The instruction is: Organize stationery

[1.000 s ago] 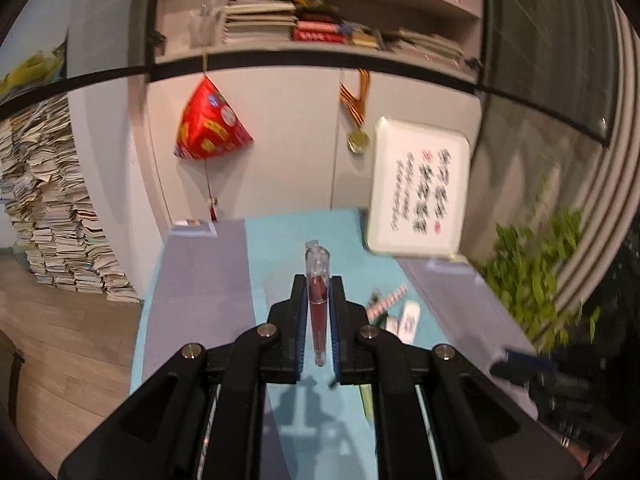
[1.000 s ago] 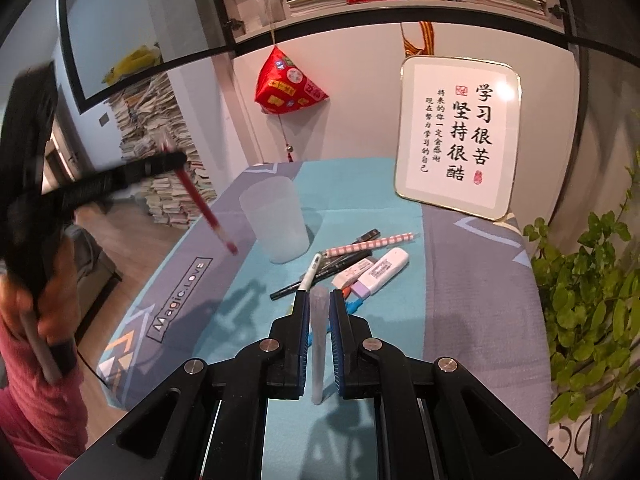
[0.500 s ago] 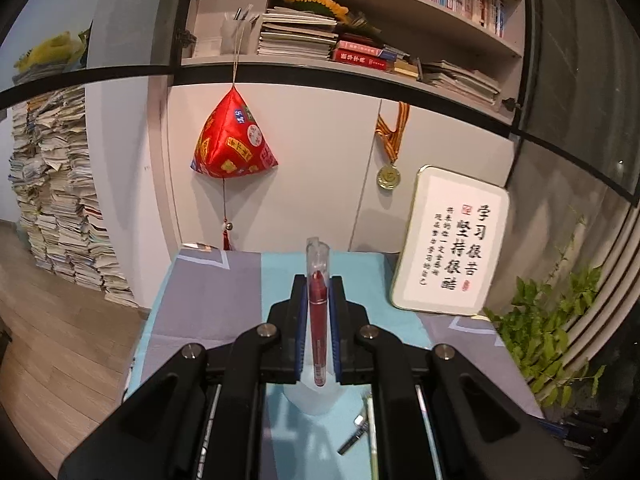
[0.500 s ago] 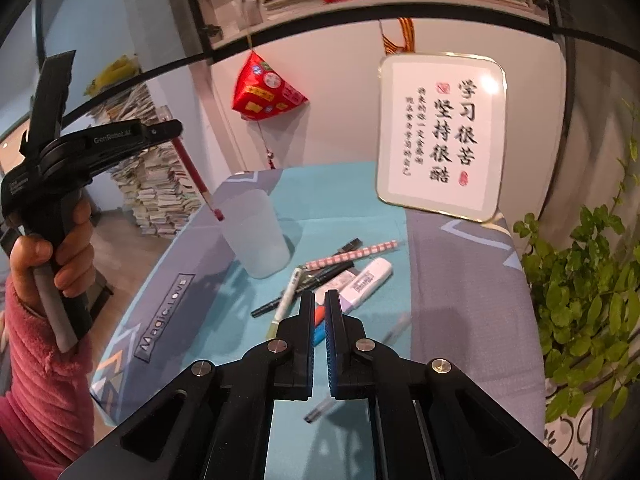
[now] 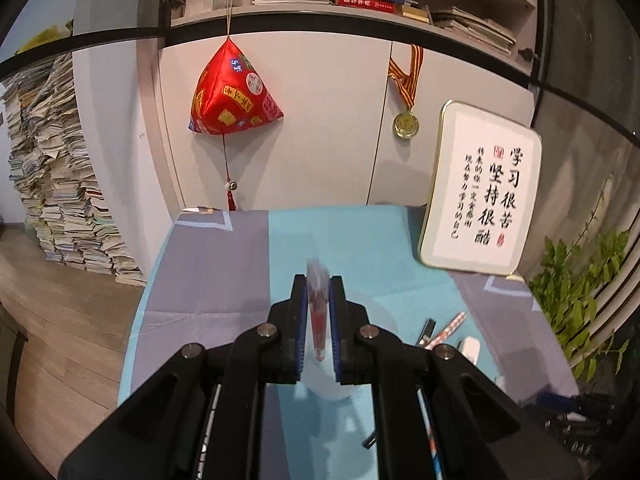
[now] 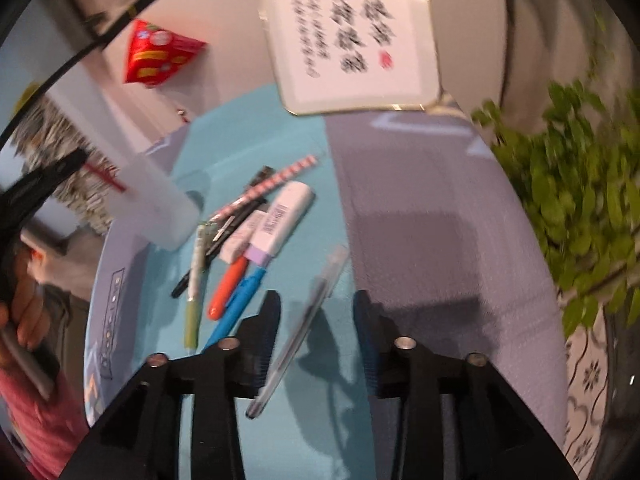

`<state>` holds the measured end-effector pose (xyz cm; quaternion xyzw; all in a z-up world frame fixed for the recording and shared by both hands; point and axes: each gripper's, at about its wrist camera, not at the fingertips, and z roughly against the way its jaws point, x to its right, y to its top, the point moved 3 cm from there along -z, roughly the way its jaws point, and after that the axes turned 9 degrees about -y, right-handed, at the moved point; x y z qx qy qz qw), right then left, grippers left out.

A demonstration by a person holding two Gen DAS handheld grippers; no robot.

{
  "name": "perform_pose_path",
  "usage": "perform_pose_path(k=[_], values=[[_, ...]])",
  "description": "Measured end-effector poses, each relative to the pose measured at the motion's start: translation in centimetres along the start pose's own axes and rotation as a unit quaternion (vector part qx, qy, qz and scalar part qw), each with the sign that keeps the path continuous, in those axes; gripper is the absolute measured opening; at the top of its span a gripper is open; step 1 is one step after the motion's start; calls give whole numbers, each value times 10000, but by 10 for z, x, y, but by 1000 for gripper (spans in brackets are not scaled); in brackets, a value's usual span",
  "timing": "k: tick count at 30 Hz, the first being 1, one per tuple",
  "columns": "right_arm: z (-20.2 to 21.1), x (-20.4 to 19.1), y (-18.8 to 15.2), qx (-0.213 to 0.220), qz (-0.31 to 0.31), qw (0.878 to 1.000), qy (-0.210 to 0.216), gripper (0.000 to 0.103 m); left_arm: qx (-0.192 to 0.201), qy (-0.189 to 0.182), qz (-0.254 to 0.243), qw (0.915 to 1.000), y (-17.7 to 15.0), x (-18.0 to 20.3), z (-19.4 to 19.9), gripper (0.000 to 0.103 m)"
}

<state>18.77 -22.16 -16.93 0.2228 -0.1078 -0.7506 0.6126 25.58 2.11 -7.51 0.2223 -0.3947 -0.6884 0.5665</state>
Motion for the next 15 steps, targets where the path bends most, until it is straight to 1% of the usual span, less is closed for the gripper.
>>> perform_pose_path(k=[2,7,11,12,13,14,15], values=[[-7,2,2,-124,-161,9998,38,40,-20,-26,-14,10000,-3,-1,0,9],[-25,-7,9,-287,-243,9990,-247,40,-44,-102,-48,9999,-10,-2,2,9],[-40,-12,12,-477,-276,9973,-495,40,71,-213,-1,9997,-15,-7,15,11],[-43,-15,12,-505,-254,9969,-545,40,145,-227,16,9996,-17,-10,21,12],[-46,-16,12,-527,-234,9966,-594,40,195,-223,23,9996,-18,-11,25,15],[-46,-18,13,-460,-211,9964,-677,40,251,-215,31,9994,-19,-13,29,20],[-48,-19,14,-467,-197,9958,-768,40,310,-210,43,9993,-21,-15,34,22]])
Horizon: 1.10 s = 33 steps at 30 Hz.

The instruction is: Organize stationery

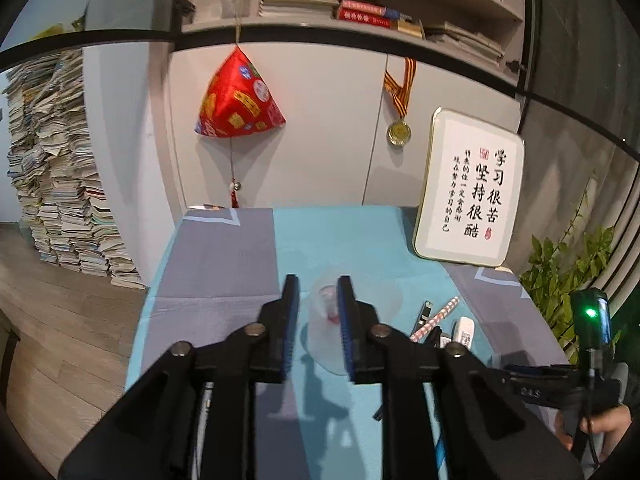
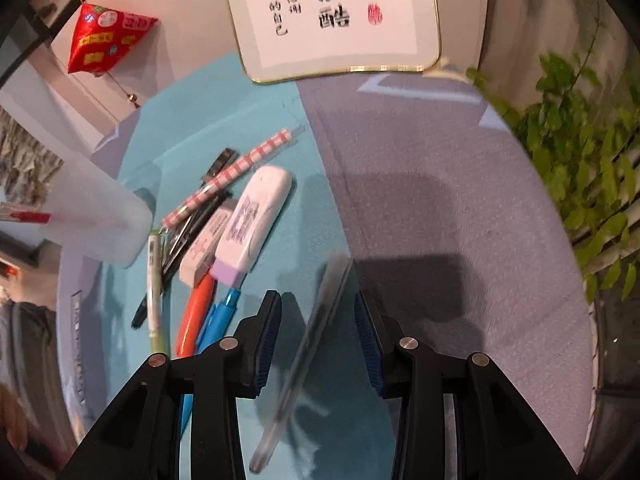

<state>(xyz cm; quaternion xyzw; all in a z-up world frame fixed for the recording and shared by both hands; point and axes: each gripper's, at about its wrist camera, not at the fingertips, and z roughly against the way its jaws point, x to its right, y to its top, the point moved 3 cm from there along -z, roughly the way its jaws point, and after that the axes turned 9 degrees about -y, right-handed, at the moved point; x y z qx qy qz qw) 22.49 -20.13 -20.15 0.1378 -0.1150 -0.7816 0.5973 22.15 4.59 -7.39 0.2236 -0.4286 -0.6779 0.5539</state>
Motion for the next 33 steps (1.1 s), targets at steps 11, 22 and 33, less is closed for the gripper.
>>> perform_pose_path(k=[11,22,33], values=[[-3,-6,1,204,-55,9998,51,13,199,75,190,9996,-24,-23,31,30],[89,-31,-20,1216,610,9881,717,13,51,-35,391,9992,-48,-31,37,30],[174,-92,-6,2431,1362,9531,1181,13,-160,-102,466,9987,-66,-28,36,30]])
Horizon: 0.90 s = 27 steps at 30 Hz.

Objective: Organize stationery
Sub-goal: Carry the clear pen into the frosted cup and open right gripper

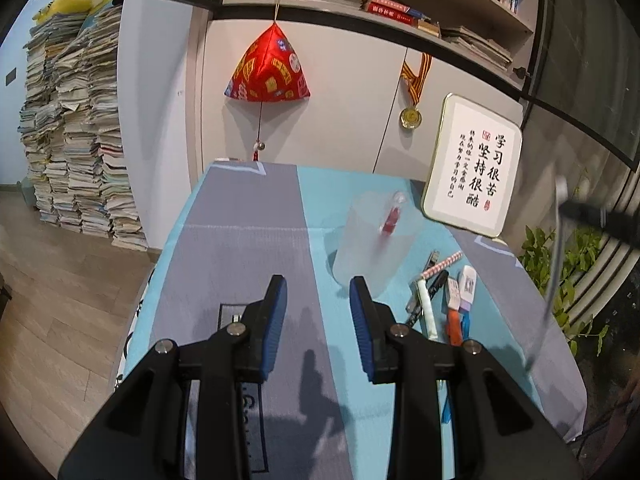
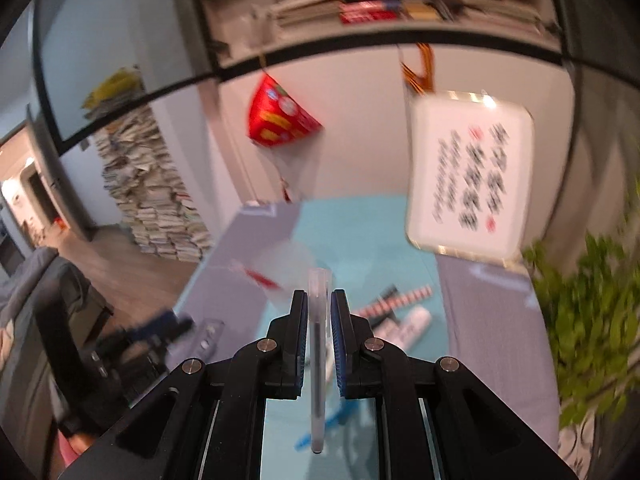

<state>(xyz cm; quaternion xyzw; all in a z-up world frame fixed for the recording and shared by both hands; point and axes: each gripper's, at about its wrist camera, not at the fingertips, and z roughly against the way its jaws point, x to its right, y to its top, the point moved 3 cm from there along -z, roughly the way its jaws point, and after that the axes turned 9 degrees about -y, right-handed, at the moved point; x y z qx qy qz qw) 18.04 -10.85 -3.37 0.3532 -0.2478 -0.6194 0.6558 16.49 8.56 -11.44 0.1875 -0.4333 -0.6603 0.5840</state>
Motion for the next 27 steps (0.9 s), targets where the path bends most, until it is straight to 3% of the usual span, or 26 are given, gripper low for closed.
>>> perform_pose_path(k=[8,16,27], values=[[-18,-36,69,806,329,9962,-34,13,-112,28,54,9999,-12,-1,1,30],[-68,-56,96,894,424,9950,-124,13,-170,93,33,9998,-18,-1,-3,35],[-133,-52,68,28,338,9994,39,13,-401,58,-10,9992,-24,-1,-25,35]])
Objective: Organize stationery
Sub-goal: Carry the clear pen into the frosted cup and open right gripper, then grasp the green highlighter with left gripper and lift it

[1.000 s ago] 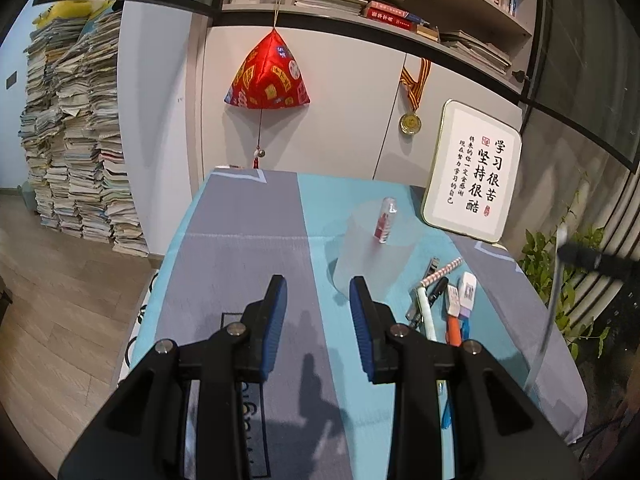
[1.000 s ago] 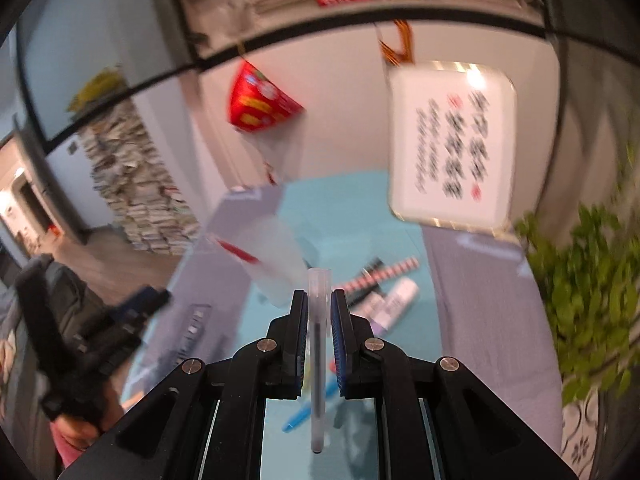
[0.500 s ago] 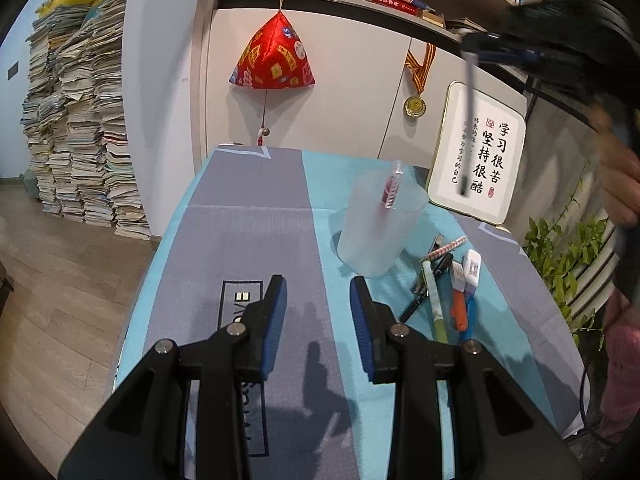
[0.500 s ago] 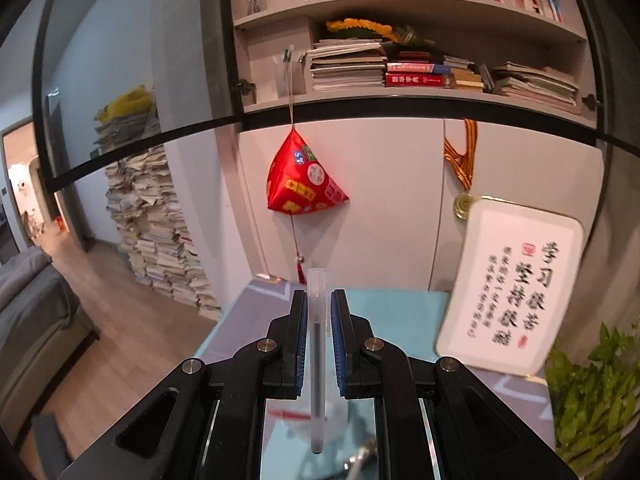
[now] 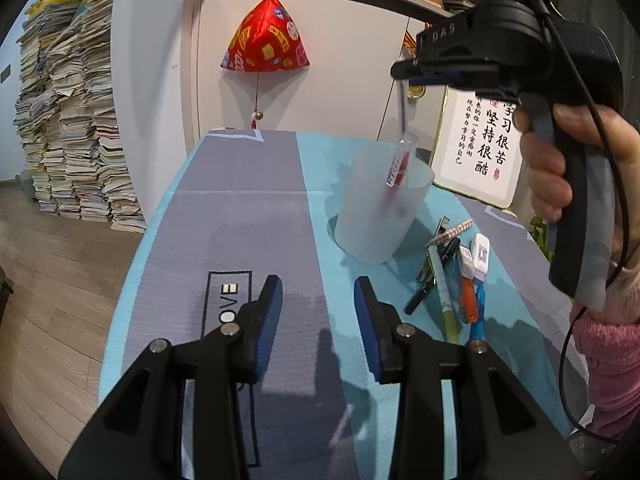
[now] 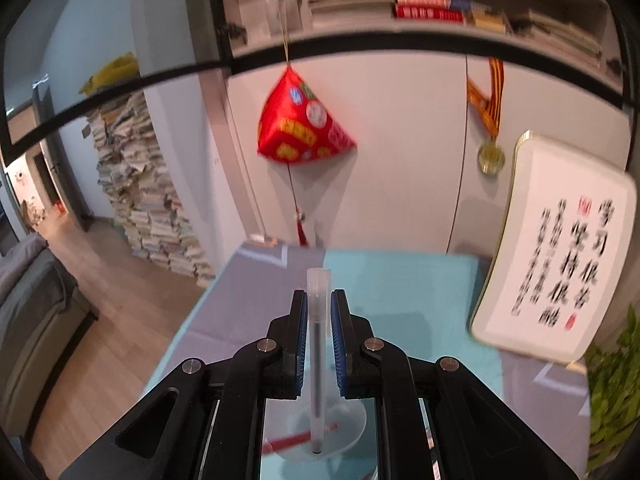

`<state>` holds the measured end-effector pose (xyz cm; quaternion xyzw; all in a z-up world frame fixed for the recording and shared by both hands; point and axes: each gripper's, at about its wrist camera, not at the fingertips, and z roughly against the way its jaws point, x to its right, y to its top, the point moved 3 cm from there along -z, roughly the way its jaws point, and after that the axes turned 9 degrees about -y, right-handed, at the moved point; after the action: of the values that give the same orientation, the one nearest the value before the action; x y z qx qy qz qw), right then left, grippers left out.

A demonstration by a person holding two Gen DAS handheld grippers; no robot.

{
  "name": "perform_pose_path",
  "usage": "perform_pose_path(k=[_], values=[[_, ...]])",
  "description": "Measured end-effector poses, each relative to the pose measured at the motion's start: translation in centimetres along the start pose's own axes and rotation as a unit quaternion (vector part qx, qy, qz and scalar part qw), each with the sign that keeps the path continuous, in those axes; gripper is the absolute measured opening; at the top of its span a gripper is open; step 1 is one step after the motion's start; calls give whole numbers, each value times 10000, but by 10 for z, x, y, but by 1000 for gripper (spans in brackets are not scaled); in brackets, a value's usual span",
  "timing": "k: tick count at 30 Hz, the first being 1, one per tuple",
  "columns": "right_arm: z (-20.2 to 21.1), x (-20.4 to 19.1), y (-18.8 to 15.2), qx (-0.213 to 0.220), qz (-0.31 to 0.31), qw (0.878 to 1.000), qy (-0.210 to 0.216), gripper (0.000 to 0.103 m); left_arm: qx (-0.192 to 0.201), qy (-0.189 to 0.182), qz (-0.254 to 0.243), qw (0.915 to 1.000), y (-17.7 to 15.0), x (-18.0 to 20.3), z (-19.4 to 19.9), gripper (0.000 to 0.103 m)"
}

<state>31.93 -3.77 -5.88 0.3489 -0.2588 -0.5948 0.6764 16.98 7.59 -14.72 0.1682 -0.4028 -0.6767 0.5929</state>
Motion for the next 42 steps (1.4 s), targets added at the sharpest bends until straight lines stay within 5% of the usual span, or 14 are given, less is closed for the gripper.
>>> perform_pose_path(k=[16,25,36,42], values=[[8,12,-45,-547,10,9984,122,13,-97,-55,-7,9999,-4,9,-4,35],[45,39,-62,-644,-259,9971,323,13,-139,-168,-155,9996,-10,27,-1,41],[39,102,-156,-1864,-830,9785,-305,13,-712,-574,-468,9947,-29,71,-34,41],[48,131,-178,-1954,-1195,9727,-375,13,-972,-667,-629,9910,-33,93,-60,40]])
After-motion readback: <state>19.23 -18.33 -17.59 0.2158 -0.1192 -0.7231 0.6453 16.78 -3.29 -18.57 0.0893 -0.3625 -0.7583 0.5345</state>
